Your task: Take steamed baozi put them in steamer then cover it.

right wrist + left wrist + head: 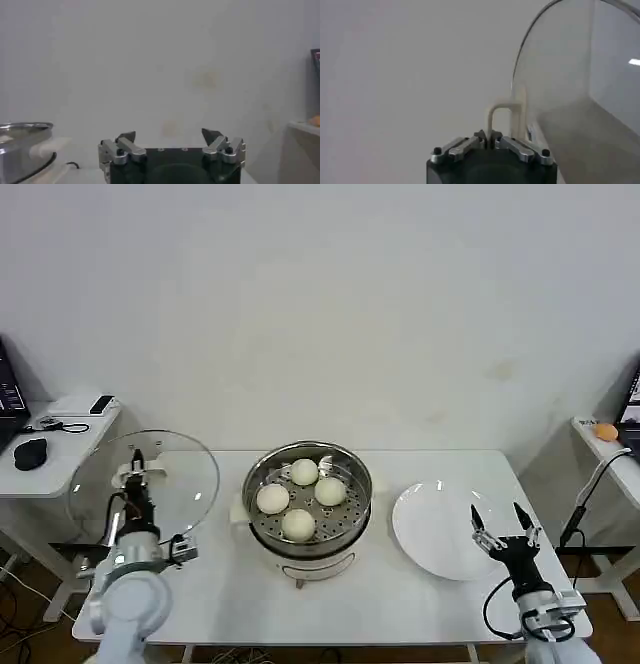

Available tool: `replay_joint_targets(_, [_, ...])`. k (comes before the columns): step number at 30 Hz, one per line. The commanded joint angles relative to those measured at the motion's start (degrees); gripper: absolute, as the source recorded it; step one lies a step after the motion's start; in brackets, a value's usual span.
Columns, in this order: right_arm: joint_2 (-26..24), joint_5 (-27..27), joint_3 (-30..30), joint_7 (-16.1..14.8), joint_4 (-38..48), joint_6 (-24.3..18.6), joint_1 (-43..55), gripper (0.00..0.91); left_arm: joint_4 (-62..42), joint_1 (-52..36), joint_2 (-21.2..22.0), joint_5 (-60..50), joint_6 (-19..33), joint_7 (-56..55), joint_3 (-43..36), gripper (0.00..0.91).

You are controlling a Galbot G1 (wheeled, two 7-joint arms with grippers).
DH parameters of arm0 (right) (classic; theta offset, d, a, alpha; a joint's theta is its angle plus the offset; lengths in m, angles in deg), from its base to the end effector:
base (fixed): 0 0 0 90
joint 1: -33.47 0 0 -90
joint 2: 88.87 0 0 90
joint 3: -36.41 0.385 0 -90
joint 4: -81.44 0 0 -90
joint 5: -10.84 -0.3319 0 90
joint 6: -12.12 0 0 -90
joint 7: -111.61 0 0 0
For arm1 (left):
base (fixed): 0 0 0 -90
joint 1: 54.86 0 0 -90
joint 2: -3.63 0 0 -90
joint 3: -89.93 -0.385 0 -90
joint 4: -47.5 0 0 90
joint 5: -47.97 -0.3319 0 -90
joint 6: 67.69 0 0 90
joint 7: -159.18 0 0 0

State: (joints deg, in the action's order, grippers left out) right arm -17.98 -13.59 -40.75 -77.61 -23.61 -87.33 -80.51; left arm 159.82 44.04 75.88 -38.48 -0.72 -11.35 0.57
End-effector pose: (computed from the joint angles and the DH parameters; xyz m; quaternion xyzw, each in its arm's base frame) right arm 0.1803 -0.1651 -0.3637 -0.0190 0.9991 0.0111 0.0371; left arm 0.2653 0.0822 -0.2901 0.1561 -0.6368 -0.7511 0.0771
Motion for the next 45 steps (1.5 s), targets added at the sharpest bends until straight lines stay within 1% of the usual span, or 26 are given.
replay_joint_targets(1, [0.72, 1.42, 0.60, 0.06, -0.80, 0.09, -0.59, 0.907, 3.30, -4.52, 3.72, -2.53, -4.71, 5.83, -13.86, 0.000])
replay_joint_targets(6, [1.39, 1.99, 1.18, 0.06, -1.04, 0.00, -1.18, 0.907, 3.08, -6.23, 4.31, -1.64, -5.74, 7.78, -17.99, 0.000])
replay_joint_targets(11, [1.90, 2.43, 1.37, 0.06, -0.98, -0.03, -1.29, 0.907, 1.78, -6.88, 6.82, -1.71, -6.18, 8.36, -21.16, 0.000])
replay_joint_targets(24, [1.79, 2.56, 0.98, 0.14, -1.00, 0.64, 0.15, 0.907, -3.76, -11.46, 13.29, -3.56, -8.29, 8.74, -23.16, 0.000])
replay_joint_targets(35, [1.64, 2.48, 1.03, 0.22, 0.53, 0.46, 0.98, 0.907, -6.66, -12.18, 16.21, -5.49, -8.44, 9.39, -27.33, 0.000])
replay_joint_targets(37, [1.72, 2.50, 0.77, 0.21, 1.07, 0.32, 1.36, 0.907, -7.64, -13.03, 16.78, -5.66, -9.13, 10.01, -28.10, 0.000])
replay_joint_targets(45, [1.62, 2.40, 0.48, 0.04, 3.38, 0.02, 2.72, 0.907, -10.02, -14.26, 19.29, -8.47, -9.37, 10.43, -29.51, 0.000])
